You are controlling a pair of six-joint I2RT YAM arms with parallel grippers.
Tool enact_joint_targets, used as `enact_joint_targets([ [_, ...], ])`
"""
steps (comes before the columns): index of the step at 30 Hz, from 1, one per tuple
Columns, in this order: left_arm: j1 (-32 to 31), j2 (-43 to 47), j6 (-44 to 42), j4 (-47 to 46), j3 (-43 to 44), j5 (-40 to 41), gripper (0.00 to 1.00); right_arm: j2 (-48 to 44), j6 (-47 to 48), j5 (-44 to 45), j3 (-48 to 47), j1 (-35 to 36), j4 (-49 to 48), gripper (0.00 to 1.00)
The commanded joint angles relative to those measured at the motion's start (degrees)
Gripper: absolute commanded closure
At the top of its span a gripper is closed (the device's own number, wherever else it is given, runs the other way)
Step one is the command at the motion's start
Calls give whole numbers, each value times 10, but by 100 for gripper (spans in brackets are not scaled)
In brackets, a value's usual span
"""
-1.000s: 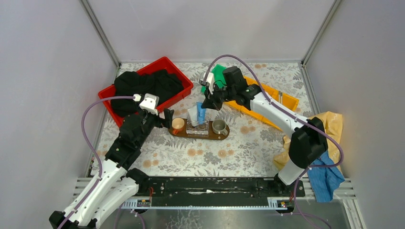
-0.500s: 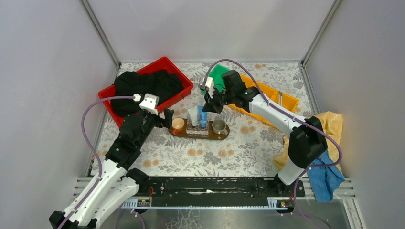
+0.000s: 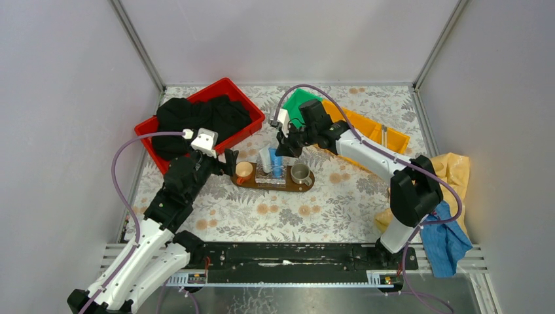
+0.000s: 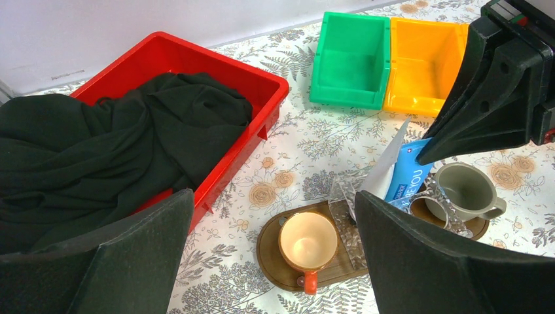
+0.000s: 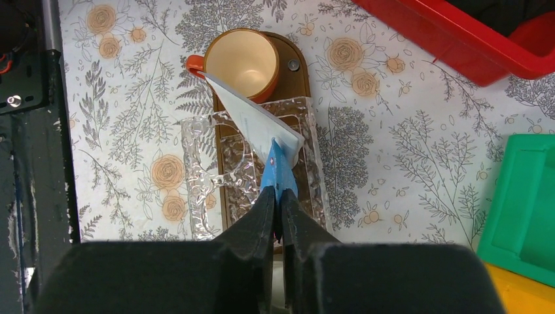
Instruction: Prepare toiletry sets of a toothbrush and toothpaste on the tray
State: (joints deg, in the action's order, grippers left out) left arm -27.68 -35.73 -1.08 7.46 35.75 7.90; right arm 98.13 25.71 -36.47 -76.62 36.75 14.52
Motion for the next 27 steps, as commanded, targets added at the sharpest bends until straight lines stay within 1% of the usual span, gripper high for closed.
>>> enact_joint_targets([
  [1, 3, 3, -12, -10, 5, -6, 0, -3, 7, 4, -7, 7, -20, 89],
  [4, 3, 3, -11, -10, 5, -7, 0, -4, 7, 4, -5, 8, -20, 84],
  [10, 3, 4, -12, -10, 5, -7, 0, -25, 7, 4, 1, 8, -18, 65],
  [18, 3, 5, -11, -10, 5, -7, 0, -79, 0, 9, 14, 7, -16, 45],
  [24, 2, 4, -12, -10, 5, -7, 0, -124, 21, -7, 23, 5, 14, 37],
  [27, 2, 5, -12, -10, 5, -8, 0, -149, 24, -32, 39, -16, 18, 34],
])
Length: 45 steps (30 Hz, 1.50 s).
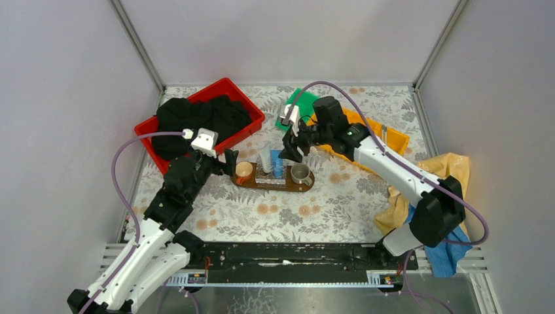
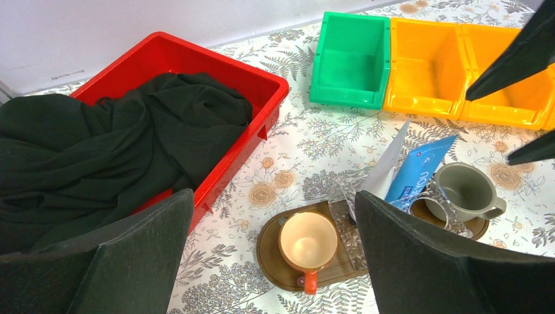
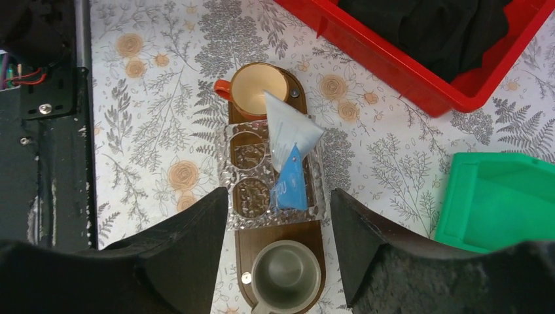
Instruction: Prepare toiletry sets of a toothbrush and toothpaste on the tray
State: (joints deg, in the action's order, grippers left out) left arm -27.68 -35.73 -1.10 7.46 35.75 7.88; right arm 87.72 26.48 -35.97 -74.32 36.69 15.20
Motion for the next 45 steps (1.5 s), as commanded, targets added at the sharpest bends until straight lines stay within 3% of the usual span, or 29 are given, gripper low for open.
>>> enact_joint_targets([
  [1, 3, 6, -12, -9, 5, -7, 0, -53, 10, -49, 25, -29, 6, 33],
  [11, 2, 7, -11, -10, 5, -15, 0, -136, -123, -131, 149, -249, -113, 22],
  [15, 3, 8, -10, -10, 6, -18, 0, -112, -164, -188, 132, -363, -93, 22],
  [18, 2, 10, -9, -10, 6, -20, 0, -96, -148, -179, 119, -427, -61, 22],
  [26, 3, 15, -7, -10, 7, -29, 0, -64, -105, 3, 99, -495, -15, 26],
  [32, 3, 19, -6, -12, 7, -35, 0, 7, -78, 40, 65, -546, 39, 42],
  [45, 2, 23, -2, -14, 7, -45, 0, 102, -72, 107, 37, -553, 68, 63],
])
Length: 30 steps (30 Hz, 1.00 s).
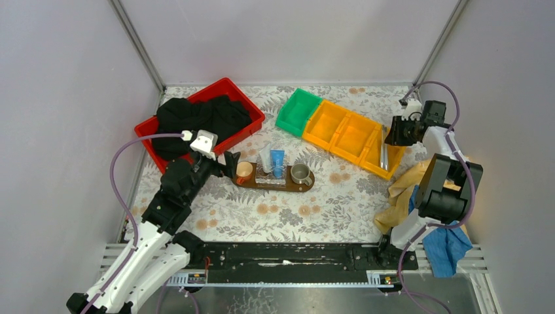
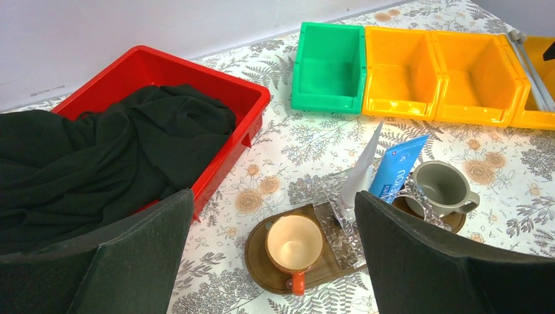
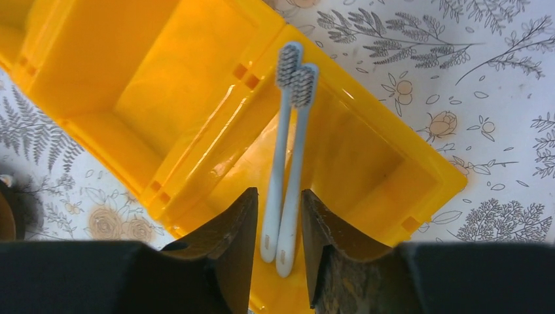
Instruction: Prepare toiletry sets of a toothbrush and toothpaste on the tray
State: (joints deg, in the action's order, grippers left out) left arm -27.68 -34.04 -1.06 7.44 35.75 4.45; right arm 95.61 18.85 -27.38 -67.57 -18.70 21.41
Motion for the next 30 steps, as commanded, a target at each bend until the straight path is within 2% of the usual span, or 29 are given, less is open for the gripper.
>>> enact_joint_targets([
  [1, 3, 6, -3, -14, 6, -11, 0, 27, 3, 21, -31, 1, 5, 64],
  [27, 3, 6, -1, -15, 6, -18, 0, 92, -3, 36, -41, 2, 7, 72],
  [30, 2, 6, -1, -15, 7, -18, 0, 93, -2, 35, -42, 3, 7, 76],
])
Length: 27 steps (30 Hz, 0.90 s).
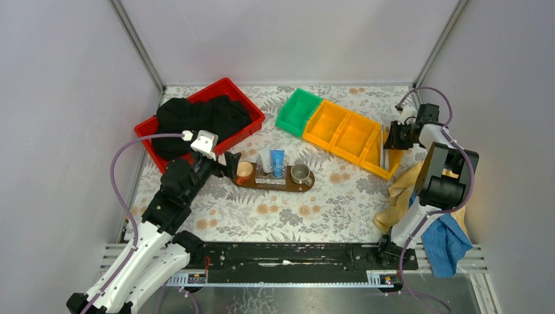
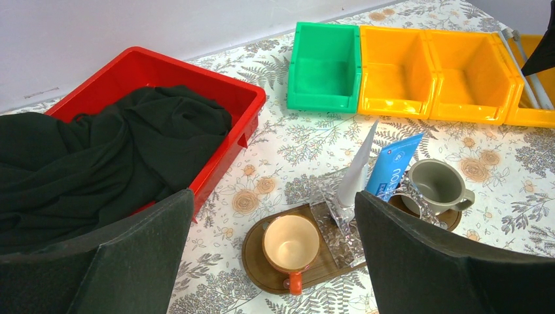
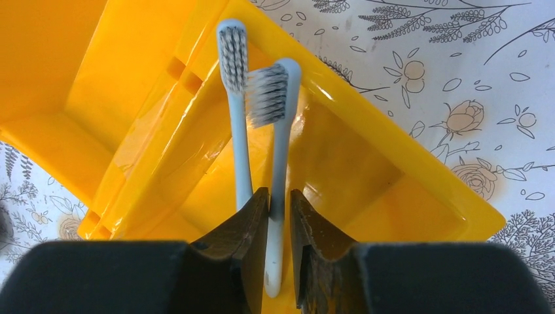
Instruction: Prepare toiletry sets of a toothbrush and toothpaste on the tray
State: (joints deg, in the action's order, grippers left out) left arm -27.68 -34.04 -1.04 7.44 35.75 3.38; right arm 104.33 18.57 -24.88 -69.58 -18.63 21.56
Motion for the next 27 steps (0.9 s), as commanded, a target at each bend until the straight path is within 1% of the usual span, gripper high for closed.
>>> enact_joint_targets([
  [1, 3, 6, -1, -15, 6, -7, 0, 6, 0, 9, -22, 2, 7, 78],
  [6, 2, 6, -1, -15, 7, -7, 0, -15, -3, 3, -19, 1, 2, 95],
  [8, 3, 6, -1, -14, 6, -6, 0, -34, -6, 1, -14, 1, -6, 99],
  [15, 3, 6, 1, -17, 5, -8, 0, -132, -4, 7, 15, 1, -39, 100],
  [17, 2, 6, 2, -18, 5, -12, 0, -156, -1, -4, 22, 0, -44, 100],
  [20, 3, 6, 5, -25, 2, -31, 0, -191, 2, -54, 35, -1, -49, 100],
  [27, 3, -13, 49, -44, 17, -100, 0, -238, 21, -263, 34, -1, -13, 100],
])
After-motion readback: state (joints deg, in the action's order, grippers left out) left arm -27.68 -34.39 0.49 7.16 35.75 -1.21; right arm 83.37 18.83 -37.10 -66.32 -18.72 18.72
